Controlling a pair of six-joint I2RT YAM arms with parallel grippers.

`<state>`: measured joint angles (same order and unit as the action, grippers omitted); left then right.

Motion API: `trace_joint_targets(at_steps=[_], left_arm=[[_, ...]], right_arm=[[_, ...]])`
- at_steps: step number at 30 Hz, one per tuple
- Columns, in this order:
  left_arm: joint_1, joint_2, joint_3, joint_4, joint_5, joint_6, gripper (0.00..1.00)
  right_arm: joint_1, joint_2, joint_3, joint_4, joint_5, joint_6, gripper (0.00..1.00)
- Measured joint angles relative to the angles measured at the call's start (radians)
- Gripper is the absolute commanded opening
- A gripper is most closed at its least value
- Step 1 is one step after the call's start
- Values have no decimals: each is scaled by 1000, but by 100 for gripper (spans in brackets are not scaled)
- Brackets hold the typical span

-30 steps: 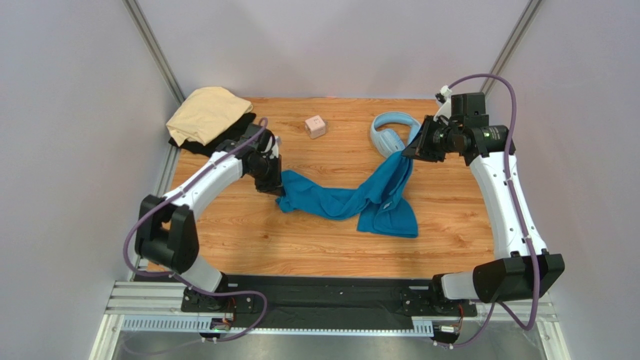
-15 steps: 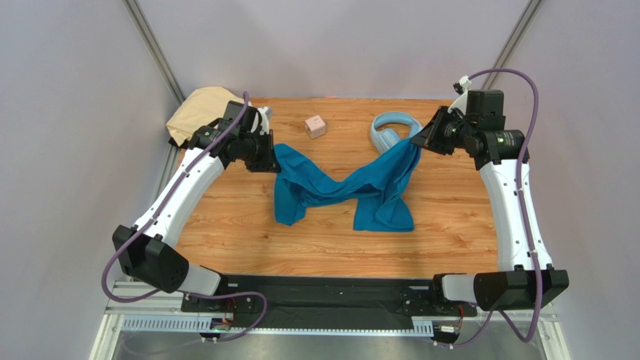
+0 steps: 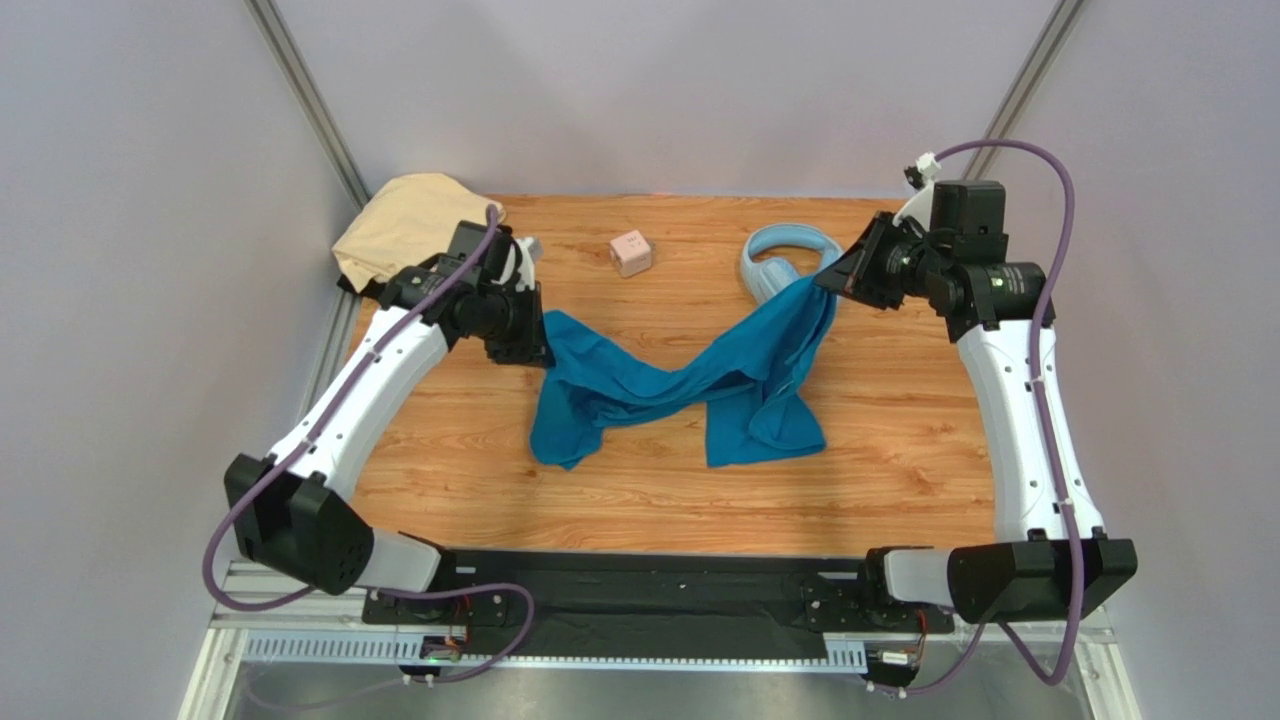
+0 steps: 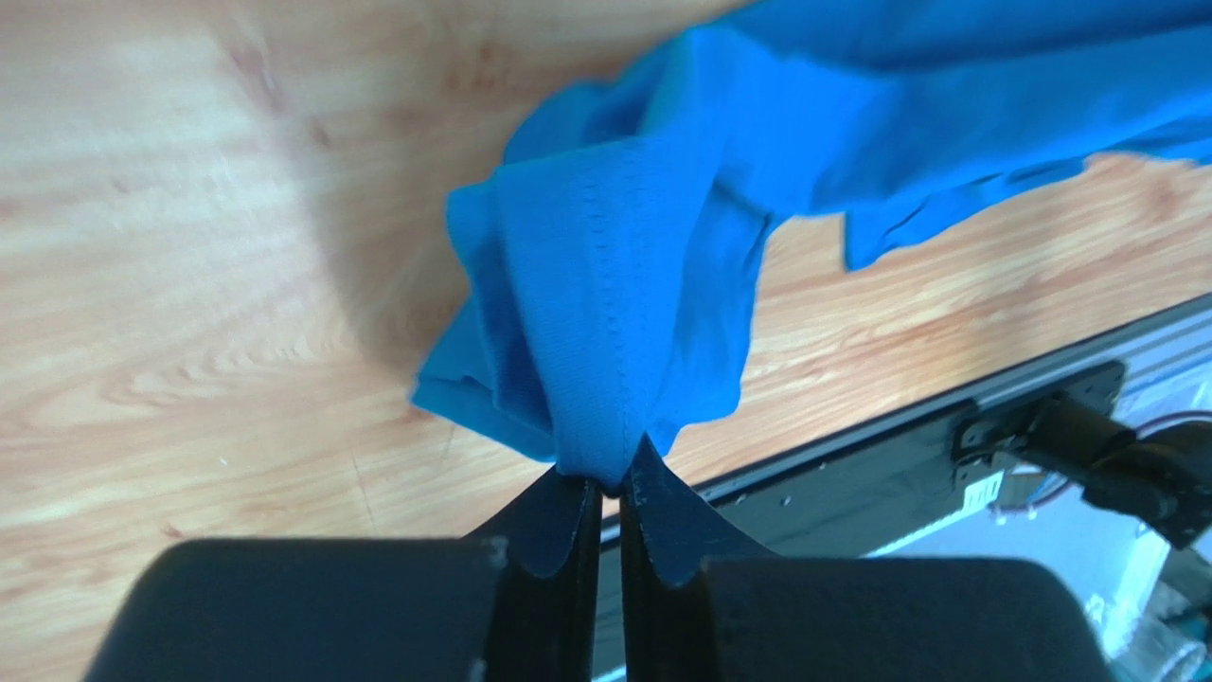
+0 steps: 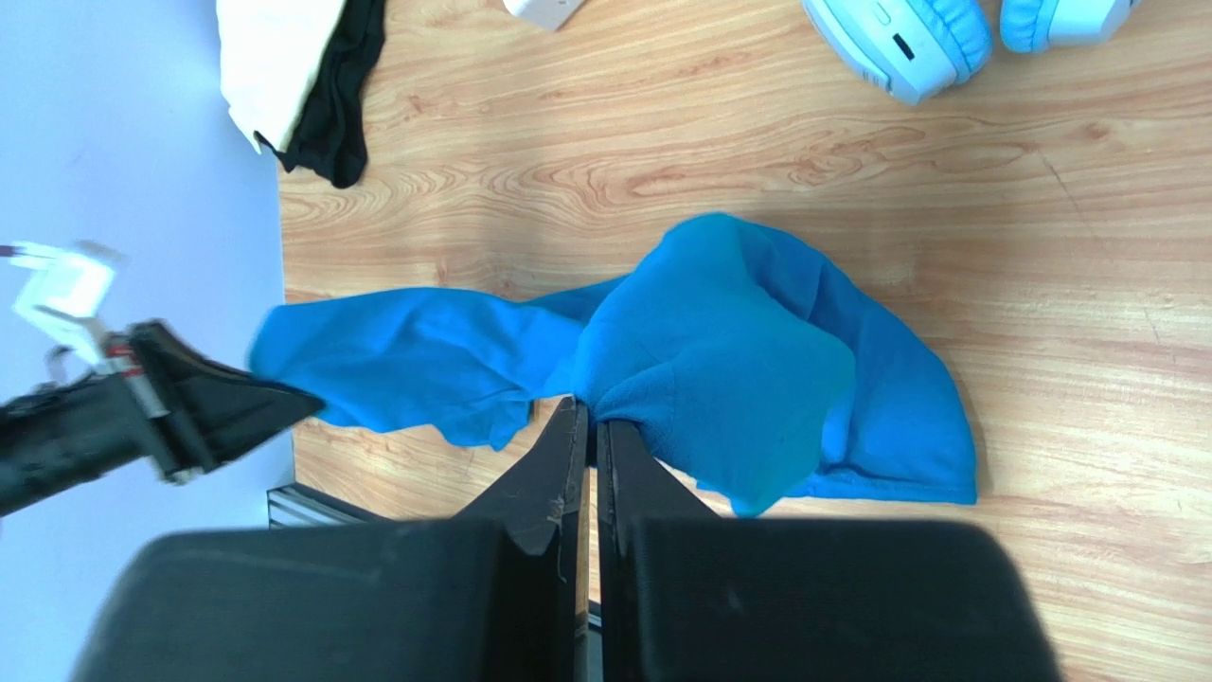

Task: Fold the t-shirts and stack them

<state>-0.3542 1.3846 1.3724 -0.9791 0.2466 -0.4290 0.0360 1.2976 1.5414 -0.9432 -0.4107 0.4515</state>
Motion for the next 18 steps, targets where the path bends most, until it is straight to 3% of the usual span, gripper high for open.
trace_joint_targets(at_steps=[4,5,9,13,18], left_arm=[[1,26,-122,10,32,-3,17],[1,26,-135,10,40,-3,11],[1,30,-142,24,77,10,5],[1,45,-143,45,107,15,26],[1,60,-157,63,146,23,32]], right_arm=[[0,11,-19,2,-3,-2,0],[0,11,-20,2,-4,-3,0],[0,13,-20,2,-10,-5,0],[0,29,-20,2,-11,-10,0],[0,55,-20,2,-18,-12,0]])
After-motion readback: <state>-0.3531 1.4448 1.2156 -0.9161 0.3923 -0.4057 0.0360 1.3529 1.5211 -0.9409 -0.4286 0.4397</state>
